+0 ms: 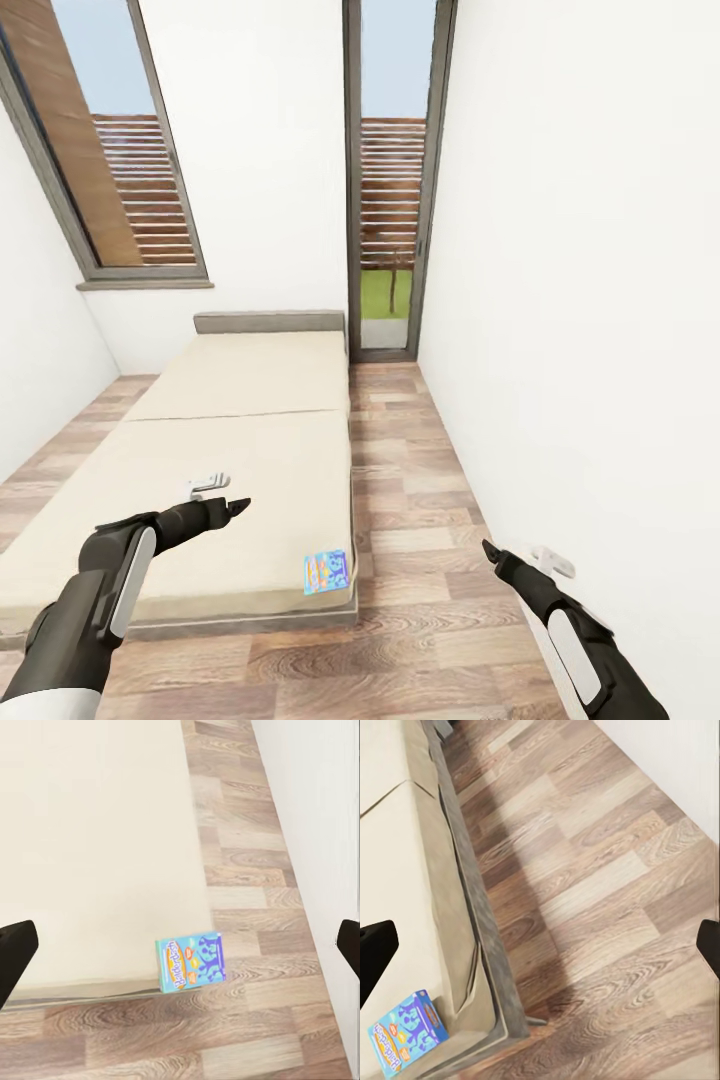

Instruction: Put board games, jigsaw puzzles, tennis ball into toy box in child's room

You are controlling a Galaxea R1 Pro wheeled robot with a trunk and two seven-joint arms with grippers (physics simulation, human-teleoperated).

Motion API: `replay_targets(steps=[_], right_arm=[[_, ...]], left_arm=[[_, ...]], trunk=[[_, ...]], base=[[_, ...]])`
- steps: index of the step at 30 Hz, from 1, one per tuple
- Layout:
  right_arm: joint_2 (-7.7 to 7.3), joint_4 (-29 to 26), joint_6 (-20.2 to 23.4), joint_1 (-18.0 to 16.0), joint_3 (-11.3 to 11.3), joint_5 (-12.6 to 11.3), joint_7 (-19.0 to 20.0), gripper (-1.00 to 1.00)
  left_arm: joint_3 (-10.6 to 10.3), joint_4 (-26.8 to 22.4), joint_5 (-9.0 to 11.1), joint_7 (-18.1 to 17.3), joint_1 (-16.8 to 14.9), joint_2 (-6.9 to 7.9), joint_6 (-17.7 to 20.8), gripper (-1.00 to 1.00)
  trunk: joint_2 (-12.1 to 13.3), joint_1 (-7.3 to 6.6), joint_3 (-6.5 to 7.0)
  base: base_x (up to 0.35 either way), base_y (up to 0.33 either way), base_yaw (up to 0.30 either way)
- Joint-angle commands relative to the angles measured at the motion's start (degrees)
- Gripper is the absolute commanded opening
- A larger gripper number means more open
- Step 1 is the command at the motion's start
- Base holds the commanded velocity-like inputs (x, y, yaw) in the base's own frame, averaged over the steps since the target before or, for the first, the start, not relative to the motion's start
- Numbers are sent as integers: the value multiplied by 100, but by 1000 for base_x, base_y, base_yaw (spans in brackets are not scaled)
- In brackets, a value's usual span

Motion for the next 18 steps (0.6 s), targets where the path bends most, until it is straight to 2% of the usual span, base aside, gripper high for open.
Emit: replay_targets(steps=[1, 8, 18], right_arm=[[3, -4, 39, -5, -16, -43, 24, 100], [3, -4, 34, -5, -7, -41, 26, 100], [10, -24, 33, -5, 16, -38, 27, 100]], left_arm=[[8, -6, 58, 13, -4, 1, 47, 100], [8, -7, 58, 13, -4, 0, 47, 100], [8, -7, 58, 13, -4, 2, 47, 100]], trunk=[[-12, 4, -10], [-12, 4, 4], [-12, 4, 8]], base=[[0, 1, -261], [0, 0, -212], [0, 0, -33]])
